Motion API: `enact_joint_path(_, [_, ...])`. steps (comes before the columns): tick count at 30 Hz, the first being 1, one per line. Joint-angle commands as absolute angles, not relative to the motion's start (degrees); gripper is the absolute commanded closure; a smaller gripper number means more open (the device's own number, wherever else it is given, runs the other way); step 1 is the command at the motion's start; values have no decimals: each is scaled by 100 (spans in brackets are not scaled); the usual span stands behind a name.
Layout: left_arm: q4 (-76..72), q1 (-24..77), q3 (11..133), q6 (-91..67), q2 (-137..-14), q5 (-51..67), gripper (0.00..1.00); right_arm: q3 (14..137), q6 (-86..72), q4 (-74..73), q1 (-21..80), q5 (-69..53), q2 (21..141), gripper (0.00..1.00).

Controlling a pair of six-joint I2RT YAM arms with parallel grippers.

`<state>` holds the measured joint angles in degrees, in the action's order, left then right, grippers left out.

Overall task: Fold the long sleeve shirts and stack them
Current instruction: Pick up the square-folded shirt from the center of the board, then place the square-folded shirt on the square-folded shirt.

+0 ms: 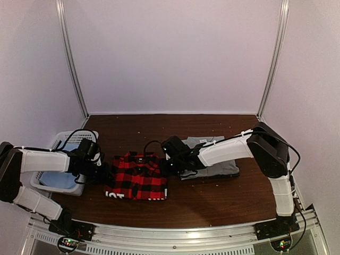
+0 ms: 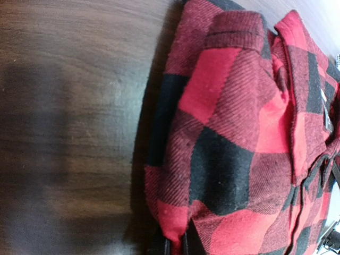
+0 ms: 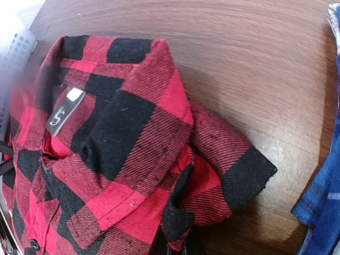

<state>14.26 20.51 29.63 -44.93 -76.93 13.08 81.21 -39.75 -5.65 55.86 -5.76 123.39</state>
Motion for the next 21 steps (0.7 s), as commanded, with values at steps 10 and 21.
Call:
enact_joint_path(10, [2379,2101,3981,-4102,-7120,1633,100,8938,-3623,-1326,5581,-321,12040,100])
enact_joint_path(21, [2607,2138,4566,-3997,-6865,2167,100,9509,-3307,-1937,5475,-93,11584,100])
